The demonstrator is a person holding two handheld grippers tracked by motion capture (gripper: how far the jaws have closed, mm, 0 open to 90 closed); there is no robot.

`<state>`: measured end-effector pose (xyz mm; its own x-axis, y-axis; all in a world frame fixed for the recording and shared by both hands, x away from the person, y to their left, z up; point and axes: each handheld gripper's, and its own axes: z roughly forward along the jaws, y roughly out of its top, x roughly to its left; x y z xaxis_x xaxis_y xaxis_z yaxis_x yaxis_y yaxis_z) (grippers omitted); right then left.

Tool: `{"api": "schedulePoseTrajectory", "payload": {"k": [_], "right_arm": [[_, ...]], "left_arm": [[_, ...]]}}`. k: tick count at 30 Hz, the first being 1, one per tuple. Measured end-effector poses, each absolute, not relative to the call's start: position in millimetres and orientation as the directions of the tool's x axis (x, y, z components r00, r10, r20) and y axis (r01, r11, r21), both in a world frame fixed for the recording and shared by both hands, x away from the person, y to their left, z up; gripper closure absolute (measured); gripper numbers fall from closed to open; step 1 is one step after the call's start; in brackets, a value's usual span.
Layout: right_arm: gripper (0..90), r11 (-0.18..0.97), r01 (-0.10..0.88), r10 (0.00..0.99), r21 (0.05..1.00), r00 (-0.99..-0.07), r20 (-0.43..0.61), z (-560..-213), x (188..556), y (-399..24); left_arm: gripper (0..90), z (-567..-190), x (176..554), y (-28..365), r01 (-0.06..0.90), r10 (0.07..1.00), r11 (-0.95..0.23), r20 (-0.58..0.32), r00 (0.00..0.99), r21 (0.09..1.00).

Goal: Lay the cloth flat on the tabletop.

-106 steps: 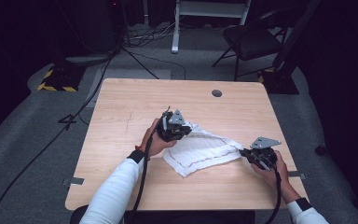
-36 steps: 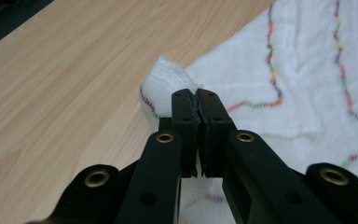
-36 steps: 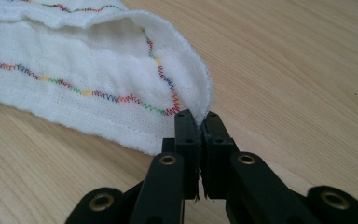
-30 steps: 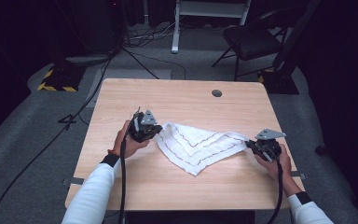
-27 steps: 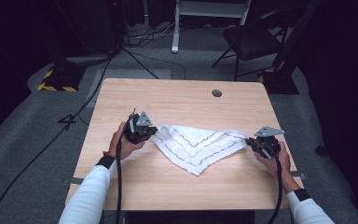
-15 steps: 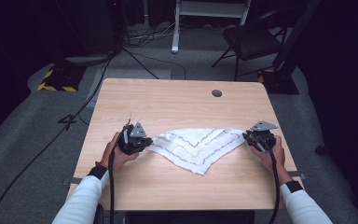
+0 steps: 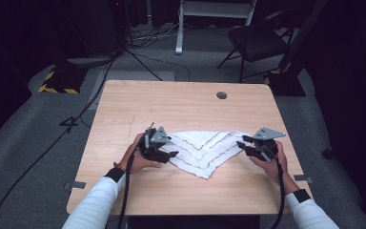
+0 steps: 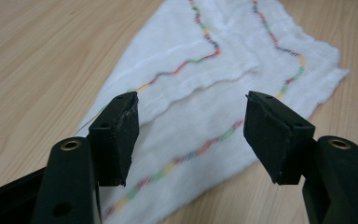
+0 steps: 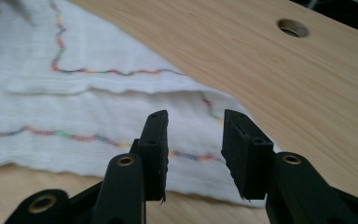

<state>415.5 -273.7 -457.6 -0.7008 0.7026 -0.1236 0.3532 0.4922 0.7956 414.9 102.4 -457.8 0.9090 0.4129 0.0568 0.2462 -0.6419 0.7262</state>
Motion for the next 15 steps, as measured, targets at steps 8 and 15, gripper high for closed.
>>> {"api": "schedulePoseTrajectory", "payload": {"k": [8,15], "right_arm": [[59.7,0.614,0.236,0.477,0.753,-0.871,-0.116,-468.5,383.0,-217.1],[53.2,0.644,0.202,0.36,0.738,-0.931,-0.059,-478.7,370.7,-190.9]], "left_arm": [[36.3,-473.2,427.5,46.0,0.213,0.294,-0.699,0.003,0.956,0.683],[36.2,-484.3,442.9,29.0,0.236,0.294,-0.699,-0.03,0.955,0.675]]}}
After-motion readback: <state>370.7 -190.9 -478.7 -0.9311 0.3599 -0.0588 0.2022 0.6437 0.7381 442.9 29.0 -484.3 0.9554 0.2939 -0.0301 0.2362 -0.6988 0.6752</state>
